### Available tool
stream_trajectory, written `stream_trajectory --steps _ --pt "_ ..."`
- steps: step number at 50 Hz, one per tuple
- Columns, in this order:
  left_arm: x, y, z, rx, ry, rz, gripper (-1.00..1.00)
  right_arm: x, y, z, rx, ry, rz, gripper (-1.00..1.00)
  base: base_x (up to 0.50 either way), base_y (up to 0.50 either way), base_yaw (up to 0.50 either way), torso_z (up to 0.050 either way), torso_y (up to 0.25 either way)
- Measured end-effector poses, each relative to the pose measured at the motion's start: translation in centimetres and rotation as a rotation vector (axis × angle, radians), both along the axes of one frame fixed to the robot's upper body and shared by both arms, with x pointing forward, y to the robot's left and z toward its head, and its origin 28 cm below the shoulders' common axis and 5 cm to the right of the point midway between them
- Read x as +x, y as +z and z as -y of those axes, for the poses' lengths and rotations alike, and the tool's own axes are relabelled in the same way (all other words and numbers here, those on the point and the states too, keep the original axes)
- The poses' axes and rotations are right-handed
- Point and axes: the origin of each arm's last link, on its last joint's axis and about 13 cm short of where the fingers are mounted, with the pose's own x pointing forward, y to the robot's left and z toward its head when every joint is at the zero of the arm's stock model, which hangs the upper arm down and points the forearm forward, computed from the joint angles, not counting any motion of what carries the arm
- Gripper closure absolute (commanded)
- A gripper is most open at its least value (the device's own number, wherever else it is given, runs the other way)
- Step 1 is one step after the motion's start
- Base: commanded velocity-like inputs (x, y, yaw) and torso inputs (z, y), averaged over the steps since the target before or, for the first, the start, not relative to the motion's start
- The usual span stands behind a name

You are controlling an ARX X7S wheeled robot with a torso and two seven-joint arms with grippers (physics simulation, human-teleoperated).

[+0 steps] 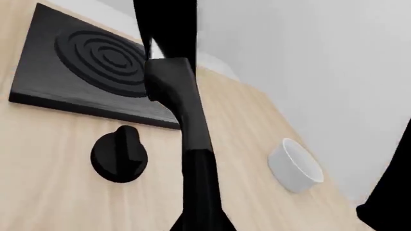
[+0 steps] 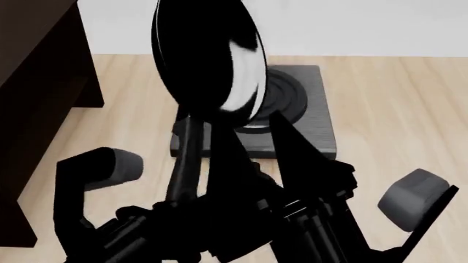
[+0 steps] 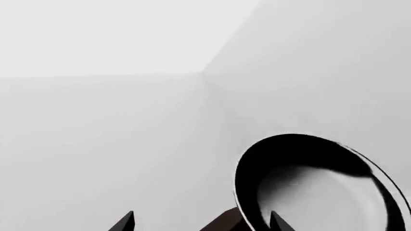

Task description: Put the frying pan under the cabinet shelf.

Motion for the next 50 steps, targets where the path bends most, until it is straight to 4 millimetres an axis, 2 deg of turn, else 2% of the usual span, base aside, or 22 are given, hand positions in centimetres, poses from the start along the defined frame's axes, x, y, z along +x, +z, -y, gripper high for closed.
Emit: stream_trajectory --steps 9,25,34,50 --pt "1.1 -1.1 -0.7 -0.07 0.068 -0.083 1.0 -0.6 0.6 0.4 -0.028 -0.062 0.017 -1.0 0.0 0.0 0.0 0.001 0.002" --pt "2.2 -3.0 -1.5 -0.267 0.095 -0.222 1.0 -1.3 0.0 0.9 -0.092 -0.187 -0.013 -1.0 0.0 0.0 0.0 0.001 0.002" --pt "2.9 -4.6 -2.1 -0.357 0.108 -0.277 1.0 -1.4 -0.7 1.2 -0.121 -0.222 -0.027 -1.0 0.0 0.0 0.0 0.0 0.002" --pt "4.3 -7.7 -3.8 -0.561 0.181 -0.354 1.0 -1.8 -0.5 1.4 -0.153 -0.255 -0.022 -1.0 0.0 0.0 0.0 0.001 0.002"
